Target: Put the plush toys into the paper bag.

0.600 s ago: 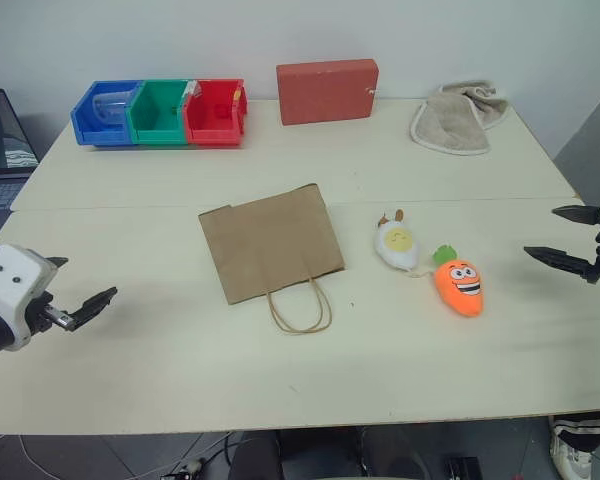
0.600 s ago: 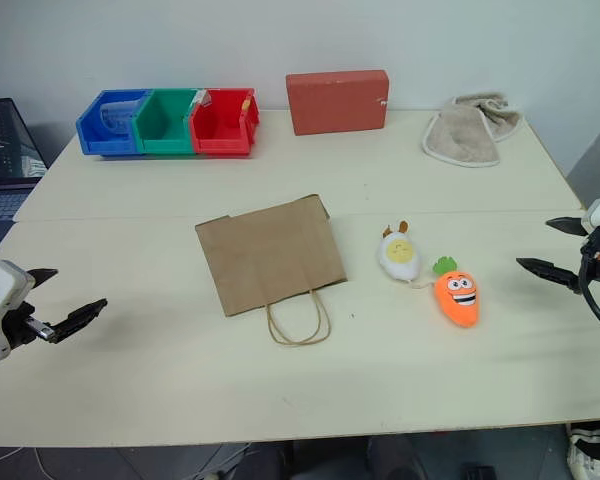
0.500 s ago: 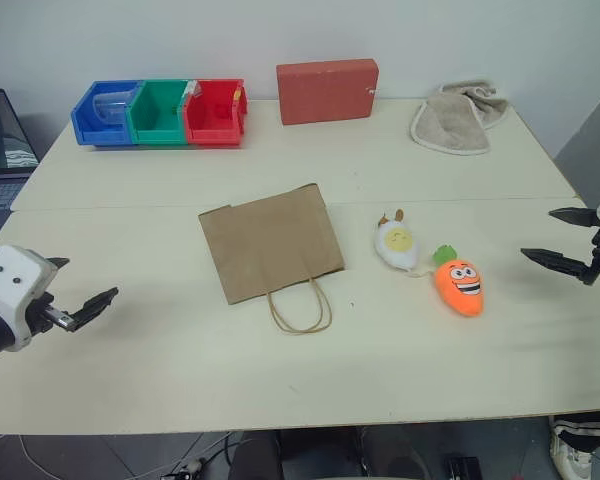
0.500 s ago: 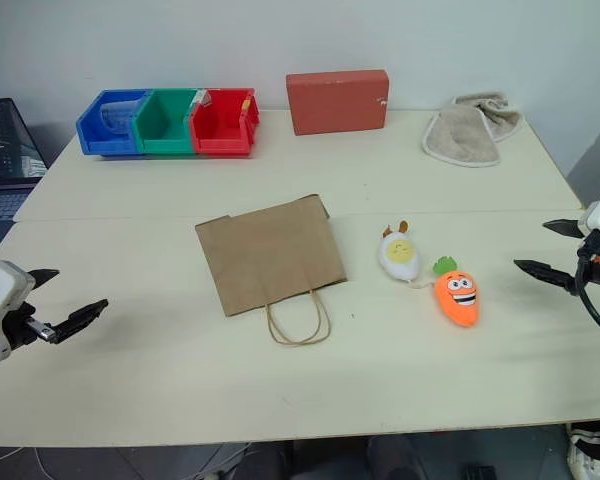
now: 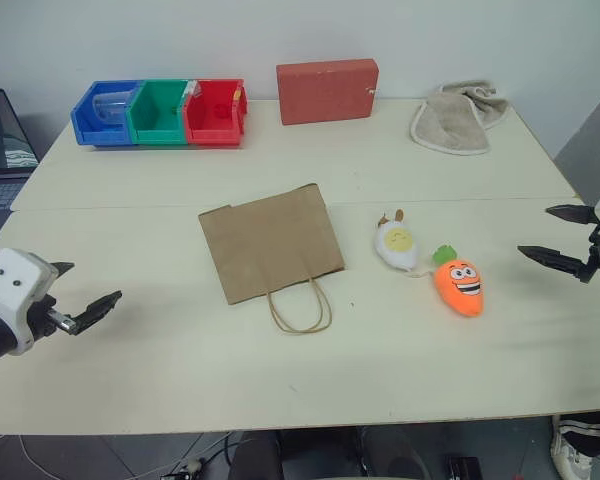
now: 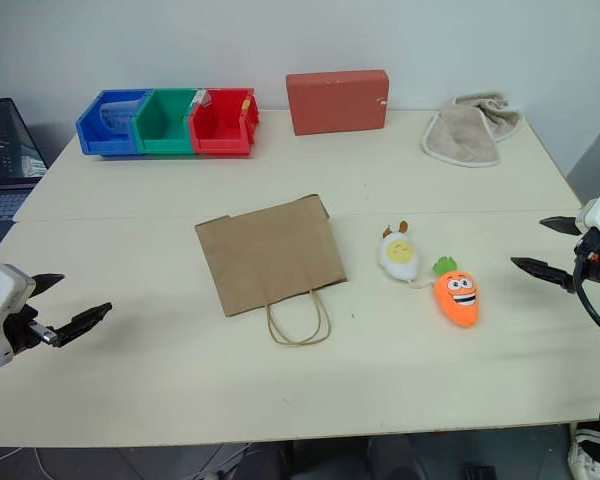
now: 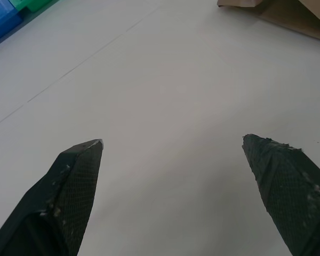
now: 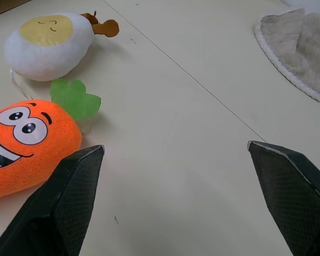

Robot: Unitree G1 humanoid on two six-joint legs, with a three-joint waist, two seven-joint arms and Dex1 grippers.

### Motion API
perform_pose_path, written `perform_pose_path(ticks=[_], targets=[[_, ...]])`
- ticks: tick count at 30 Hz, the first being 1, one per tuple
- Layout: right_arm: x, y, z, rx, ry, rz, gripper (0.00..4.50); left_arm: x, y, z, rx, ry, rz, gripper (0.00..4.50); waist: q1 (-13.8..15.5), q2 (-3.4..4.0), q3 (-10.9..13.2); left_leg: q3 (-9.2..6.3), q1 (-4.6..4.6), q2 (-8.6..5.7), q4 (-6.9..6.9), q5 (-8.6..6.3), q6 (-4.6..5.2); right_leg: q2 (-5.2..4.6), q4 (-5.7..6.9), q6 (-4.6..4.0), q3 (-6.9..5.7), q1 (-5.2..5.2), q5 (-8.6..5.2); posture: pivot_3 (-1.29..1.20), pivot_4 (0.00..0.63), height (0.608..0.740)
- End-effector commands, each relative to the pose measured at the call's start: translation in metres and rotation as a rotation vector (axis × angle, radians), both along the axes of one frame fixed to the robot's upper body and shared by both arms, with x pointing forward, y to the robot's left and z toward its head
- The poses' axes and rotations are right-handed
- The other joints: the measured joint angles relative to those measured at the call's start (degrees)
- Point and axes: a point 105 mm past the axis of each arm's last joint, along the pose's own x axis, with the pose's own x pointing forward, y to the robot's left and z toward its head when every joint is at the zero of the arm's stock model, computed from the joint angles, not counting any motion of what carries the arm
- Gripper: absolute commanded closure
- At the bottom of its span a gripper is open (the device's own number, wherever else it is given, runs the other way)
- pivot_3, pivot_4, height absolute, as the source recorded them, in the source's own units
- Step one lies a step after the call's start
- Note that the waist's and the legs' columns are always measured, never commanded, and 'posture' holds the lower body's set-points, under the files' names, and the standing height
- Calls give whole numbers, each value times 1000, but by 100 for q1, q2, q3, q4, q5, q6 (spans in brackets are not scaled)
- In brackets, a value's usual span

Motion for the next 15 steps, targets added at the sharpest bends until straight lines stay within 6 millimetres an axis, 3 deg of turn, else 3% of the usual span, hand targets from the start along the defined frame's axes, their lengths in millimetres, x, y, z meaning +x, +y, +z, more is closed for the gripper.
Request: perform_pose_path(ticks=[1, 11, 14, 15], targets=[[1, 3, 13, -15, -48, 16, 0, -1, -1, 17, -13, -86, -11, 22, 0, 0, 0, 0, 0, 0, 0, 0, 0, 0, 0, 0, 0, 0, 0, 0, 150, 740], [2, 9, 14, -13, -50, 29, 0, -3, -5, 13, 43, -64, -47, 22, 0, 0, 0, -1, 0, 0, 0, 0, 0, 0, 0, 0, 0, 0, 0, 0, 150, 740], [2, 11, 15, -9, -56, 31, 0, -4, -9, 14, 29, -68, -75, 22, 0, 0, 0, -1, 0, 0, 0, 0, 0, 0, 0, 0, 0, 1, 0, 0, 150, 740], [2, 16, 17, -3, -62, 45, 0, -3, -20, 13, 28, -51, -127, 22, 1, 0, 0, 0, 0, 0, 0, 0, 0, 0, 0, 0, 0, 1, 0, 0, 150, 740]])
